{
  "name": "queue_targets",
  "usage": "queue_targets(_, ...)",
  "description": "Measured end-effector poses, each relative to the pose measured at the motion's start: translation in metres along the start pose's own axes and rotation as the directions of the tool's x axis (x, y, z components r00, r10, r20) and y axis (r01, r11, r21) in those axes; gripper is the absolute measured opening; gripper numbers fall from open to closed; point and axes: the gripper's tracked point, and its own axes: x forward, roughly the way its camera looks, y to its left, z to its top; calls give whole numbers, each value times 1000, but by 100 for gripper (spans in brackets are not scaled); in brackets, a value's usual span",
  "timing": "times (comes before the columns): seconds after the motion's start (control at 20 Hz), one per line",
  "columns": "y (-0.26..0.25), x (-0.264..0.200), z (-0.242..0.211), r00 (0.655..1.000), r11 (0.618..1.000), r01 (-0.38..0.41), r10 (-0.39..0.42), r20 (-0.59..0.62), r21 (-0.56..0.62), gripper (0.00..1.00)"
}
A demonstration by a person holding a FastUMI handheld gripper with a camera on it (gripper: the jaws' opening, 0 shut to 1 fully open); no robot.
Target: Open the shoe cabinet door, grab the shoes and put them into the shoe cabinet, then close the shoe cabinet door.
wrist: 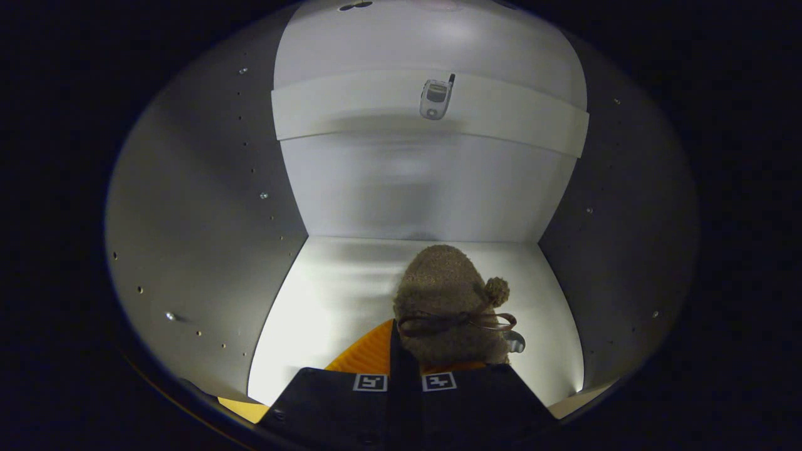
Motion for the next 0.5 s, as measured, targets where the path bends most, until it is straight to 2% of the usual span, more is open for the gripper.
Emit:
queue_targets(0.25,4,6,-5,1000,999,10,-10,-6,-31,13)
queue_targets(0.45,8,-9,-7,1000,1000,-8,8,-13,-9,30)
queue_targets(0.5,10,-15,-8,1000,1000,-20,20,-11,-6,41)
